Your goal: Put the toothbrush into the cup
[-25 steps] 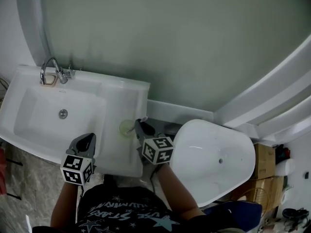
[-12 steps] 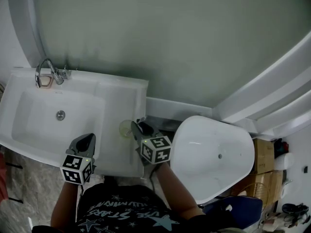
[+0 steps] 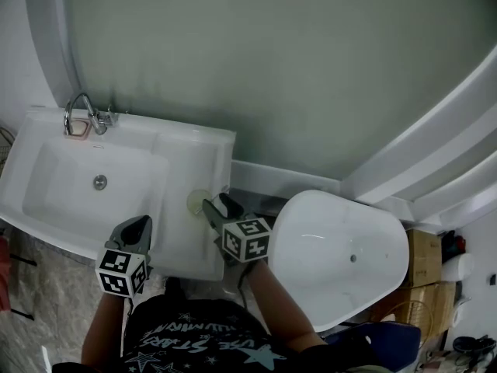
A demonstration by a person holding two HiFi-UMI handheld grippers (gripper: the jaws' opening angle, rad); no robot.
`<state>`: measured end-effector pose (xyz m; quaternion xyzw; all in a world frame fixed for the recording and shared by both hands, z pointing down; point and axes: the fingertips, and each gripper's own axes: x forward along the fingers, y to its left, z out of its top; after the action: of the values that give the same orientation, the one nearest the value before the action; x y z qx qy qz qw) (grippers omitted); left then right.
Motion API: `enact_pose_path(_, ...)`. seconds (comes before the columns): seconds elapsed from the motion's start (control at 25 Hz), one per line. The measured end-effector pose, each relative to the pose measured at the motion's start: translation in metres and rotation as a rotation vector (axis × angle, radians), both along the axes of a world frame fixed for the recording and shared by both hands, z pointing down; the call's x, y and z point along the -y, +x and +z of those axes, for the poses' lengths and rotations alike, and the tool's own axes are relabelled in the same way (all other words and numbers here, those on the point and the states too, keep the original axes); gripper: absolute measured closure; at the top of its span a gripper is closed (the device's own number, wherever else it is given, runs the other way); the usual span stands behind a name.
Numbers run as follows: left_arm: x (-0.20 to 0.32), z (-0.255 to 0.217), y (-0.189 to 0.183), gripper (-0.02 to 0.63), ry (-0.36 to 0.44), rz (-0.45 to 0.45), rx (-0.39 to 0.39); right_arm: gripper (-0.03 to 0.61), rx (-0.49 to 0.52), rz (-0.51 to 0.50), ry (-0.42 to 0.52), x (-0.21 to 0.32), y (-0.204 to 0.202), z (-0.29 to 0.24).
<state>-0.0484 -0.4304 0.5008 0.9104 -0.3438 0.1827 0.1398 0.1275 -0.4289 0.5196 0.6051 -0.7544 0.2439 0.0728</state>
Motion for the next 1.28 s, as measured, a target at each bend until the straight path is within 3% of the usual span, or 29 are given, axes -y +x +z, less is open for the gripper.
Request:
enact_pose_path(0.28,-0.036,-0.012,-0.001,0.604,0.042,-0.040,0.013,0.359,0.021,-0.024,0.008,-0.025,0.001,-0.008)
enact_pose_path(0.56,-0.081,-0.028,-0.002,0.604,0.086,-0.074,0.005,0.361,0.036,-0.019,0.087,-0.055,0.012,-0.040)
enact_pose_path(0.8,-0.126,-0.031,-0.001,0.604,0.085,-0.121,-0.001,0.462,0.062,-0.032,0.125,-0.103,0.019,-0.056)
enact_pose_path(1.08,-0.196,-0.020,0.005,0.604,0.037,-0.149,0.028,0.560,0.102,-0.084,0.093,-0.158,0.019,-0.045)
enact_pose_path(1.28,-0.236,-0.010,-0.001,0.604,0.027,-0.181,0.048,0.574,0.127,-0.126,0.058,-0.191,0.011,-0.026)
